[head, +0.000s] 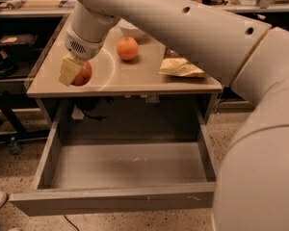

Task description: Pick apple from top drawer and place on counter

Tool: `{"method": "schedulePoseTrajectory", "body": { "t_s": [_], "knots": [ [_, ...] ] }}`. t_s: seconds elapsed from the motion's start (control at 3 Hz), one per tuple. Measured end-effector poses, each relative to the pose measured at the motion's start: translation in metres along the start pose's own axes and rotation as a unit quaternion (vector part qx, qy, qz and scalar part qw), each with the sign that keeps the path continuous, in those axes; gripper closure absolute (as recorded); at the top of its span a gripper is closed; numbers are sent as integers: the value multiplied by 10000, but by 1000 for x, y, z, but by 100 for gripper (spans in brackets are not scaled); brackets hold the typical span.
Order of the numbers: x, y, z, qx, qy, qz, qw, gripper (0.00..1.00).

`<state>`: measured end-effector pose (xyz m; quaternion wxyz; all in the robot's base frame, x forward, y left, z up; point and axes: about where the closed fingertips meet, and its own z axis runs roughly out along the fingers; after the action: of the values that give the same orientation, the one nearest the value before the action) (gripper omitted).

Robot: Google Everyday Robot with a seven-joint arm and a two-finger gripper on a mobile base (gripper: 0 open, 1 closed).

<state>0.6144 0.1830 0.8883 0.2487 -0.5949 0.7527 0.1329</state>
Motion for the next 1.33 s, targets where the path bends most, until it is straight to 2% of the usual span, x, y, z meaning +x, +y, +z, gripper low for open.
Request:
{"method": "schedulePoseTrajectory", "body": {
  "t_s": [0.67,1.0,1.33],
  "knots": [
    [0,-62,20,-95,-61,132,9998,100],
    [1,-81,42,-236,-147,220,9994,100],
    [-4,-85,72,-473,-309,228,9981,100]
  ]
}}
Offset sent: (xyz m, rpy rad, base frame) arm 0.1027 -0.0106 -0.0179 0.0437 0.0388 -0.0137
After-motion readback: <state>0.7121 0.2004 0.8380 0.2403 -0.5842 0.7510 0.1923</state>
